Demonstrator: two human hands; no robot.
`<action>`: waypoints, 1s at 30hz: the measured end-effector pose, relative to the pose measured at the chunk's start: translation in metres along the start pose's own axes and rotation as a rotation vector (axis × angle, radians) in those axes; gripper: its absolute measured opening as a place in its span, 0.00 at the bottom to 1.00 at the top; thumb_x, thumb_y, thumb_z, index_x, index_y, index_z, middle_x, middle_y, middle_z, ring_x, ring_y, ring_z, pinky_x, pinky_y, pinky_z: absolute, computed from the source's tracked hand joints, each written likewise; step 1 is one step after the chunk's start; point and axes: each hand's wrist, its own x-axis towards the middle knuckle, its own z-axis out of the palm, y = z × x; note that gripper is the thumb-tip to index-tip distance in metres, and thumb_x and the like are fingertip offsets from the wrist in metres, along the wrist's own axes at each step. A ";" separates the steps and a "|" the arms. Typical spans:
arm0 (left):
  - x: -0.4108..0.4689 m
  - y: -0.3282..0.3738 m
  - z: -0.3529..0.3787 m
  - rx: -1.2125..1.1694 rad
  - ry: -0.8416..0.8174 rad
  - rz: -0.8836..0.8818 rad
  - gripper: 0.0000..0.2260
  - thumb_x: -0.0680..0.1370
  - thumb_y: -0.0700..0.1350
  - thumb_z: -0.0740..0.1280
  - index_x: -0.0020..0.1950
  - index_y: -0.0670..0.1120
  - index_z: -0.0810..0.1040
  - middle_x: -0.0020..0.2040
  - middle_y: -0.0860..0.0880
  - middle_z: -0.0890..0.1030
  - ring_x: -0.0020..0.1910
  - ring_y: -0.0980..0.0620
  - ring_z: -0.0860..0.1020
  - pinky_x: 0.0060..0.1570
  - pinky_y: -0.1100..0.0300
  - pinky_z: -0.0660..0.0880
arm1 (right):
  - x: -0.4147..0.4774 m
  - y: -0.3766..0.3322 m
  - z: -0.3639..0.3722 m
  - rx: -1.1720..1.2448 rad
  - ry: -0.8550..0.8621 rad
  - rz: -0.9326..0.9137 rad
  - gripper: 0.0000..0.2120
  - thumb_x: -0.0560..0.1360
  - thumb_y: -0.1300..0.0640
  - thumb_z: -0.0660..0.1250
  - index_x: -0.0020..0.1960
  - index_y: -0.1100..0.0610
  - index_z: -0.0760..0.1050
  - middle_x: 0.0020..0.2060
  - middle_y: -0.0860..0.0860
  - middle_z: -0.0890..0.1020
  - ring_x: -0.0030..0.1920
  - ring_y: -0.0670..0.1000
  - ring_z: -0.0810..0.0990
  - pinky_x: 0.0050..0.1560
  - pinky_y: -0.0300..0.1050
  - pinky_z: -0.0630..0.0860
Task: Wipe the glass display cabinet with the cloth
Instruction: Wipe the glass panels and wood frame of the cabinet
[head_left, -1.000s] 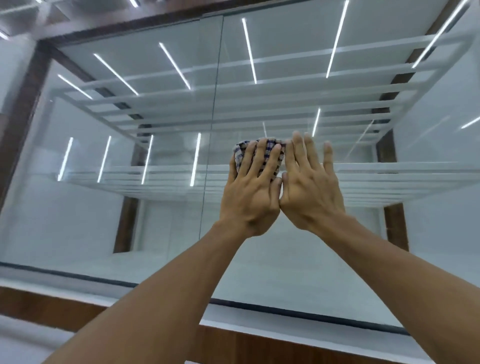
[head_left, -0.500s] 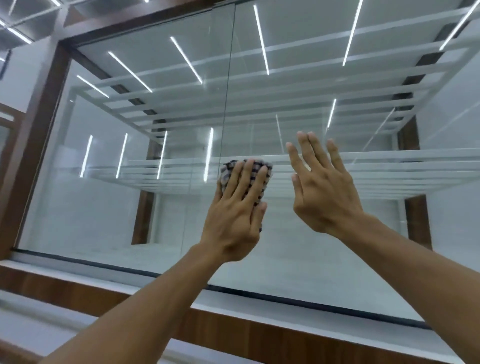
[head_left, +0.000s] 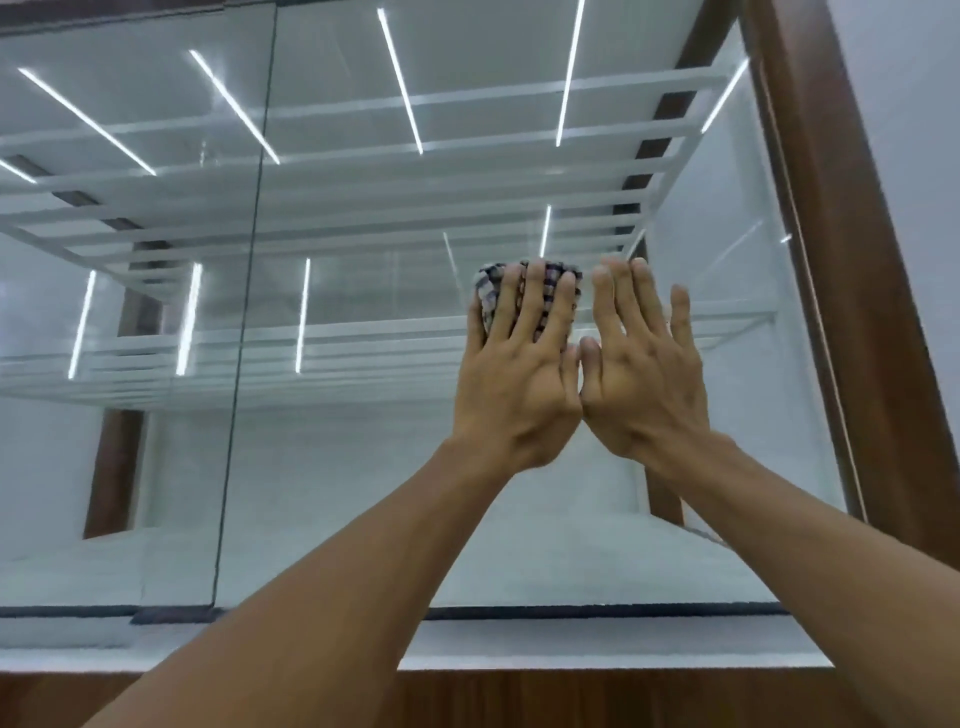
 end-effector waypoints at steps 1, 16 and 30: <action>-0.007 0.010 0.006 0.019 -0.022 0.065 0.28 0.84 0.54 0.40 0.84 0.51 0.41 0.84 0.49 0.38 0.82 0.51 0.33 0.80 0.47 0.33 | -0.001 0.011 -0.005 -0.015 -0.008 0.016 0.32 0.81 0.46 0.43 0.83 0.57 0.48 0.83 0.57 0.49 0.83 0.54 0.44 0.81 0.60 0.38; 0.049 0.156 0.065 0.067 -0.095 0.265 0.31 0.81 0.55 0.35 0.84 0.47 0.40 0.84 0.44 0.39 0.82 0.46 0.35 0.81 0.42 0.38 | -0.067 0.152 -0.065 -0.034 0.085 0.057 0.29 0.82 0.54 0.45 0.81 0.64 0.51 0.82 0.59 0.54 0.83 0.55 0.49 0.83 0.51 0.46; -0.033 0.096 0.058 0.078 0.004 0.285 0.27 0.86 0.54 0.44 0.85 0.48 0.50 0.85 0.45 0.46 0.84 0.46 0.42 0.81 0.44 0.41 | -0.079 0.095 -0.040 -0.104 0.046 0.000 0.29 0.83 0.54 0.45 0.81 0.66 0.51 0.81 0.61 0.54 0.82 0.58 0.48 0.81 0.62 0.48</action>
